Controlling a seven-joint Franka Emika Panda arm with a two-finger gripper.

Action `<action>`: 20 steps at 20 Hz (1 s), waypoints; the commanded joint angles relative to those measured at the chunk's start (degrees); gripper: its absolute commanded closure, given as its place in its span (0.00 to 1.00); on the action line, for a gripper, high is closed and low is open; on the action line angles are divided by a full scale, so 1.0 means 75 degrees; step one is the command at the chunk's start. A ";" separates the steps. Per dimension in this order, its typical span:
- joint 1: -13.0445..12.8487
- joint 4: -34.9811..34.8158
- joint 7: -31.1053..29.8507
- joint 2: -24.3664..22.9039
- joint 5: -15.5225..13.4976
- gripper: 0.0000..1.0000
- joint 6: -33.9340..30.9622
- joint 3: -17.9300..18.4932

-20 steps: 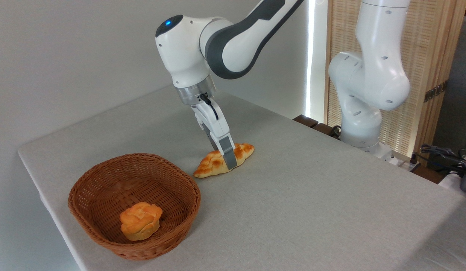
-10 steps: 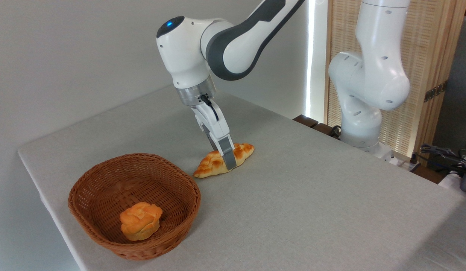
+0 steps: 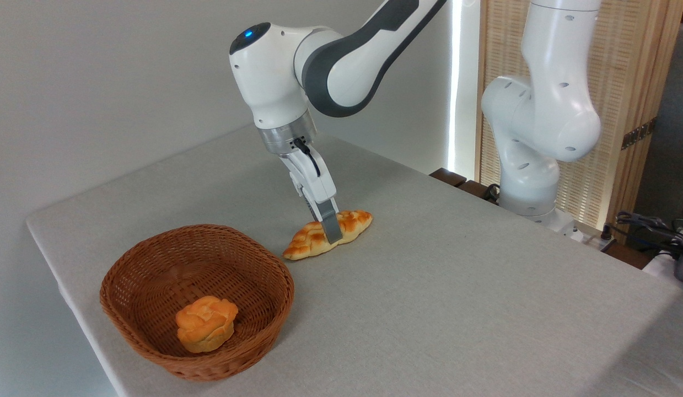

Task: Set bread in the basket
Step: 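Close the gripper fingers around the middle of the braided roll, then lift the braided roll and carry it over the wicker basket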

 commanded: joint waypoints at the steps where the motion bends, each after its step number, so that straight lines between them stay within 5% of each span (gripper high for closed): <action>1: -0.0031 0.0280 0.0014 -0.0076 0.0097 0.78 -0.0129 0.0011; 10: 0.0062 0.2612 0.0236 0.0661 0.0097 0.78 -0.2285 0.0175; 15: 0.0062 0.3503 0.0319 0.0884 -0.0079 0.77 -0.2287 0.0608; 20: 0.0074 0.5060 0.0039 0.1855 -0.0441 0.77 -0.2241 0.0854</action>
